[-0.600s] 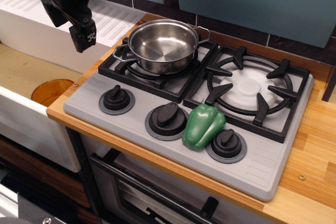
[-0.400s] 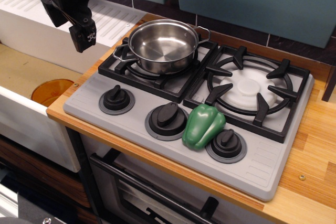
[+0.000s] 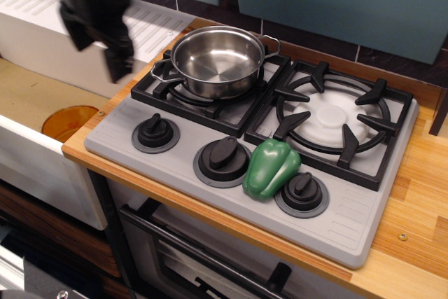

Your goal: End effector reaching pot or pan

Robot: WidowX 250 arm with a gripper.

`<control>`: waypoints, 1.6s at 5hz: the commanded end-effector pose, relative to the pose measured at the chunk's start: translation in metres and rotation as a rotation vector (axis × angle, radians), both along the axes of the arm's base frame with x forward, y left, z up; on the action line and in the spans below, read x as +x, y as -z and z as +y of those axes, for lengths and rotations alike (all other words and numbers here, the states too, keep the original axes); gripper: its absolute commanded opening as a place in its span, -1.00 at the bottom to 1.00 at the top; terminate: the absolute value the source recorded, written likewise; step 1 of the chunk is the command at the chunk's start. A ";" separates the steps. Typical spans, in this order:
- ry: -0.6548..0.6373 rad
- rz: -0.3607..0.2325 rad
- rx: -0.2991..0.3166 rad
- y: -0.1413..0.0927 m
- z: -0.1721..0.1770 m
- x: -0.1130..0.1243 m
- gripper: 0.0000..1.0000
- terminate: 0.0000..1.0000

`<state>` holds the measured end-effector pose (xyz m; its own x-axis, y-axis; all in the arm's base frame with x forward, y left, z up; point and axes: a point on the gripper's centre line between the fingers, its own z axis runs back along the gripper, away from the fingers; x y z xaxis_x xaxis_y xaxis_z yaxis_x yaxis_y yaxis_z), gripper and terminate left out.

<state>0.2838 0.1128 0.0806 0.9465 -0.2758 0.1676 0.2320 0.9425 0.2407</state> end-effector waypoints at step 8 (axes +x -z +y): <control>-0.077 0.037 -0.109 0.008 -0.084 0.095 1.00 -1.00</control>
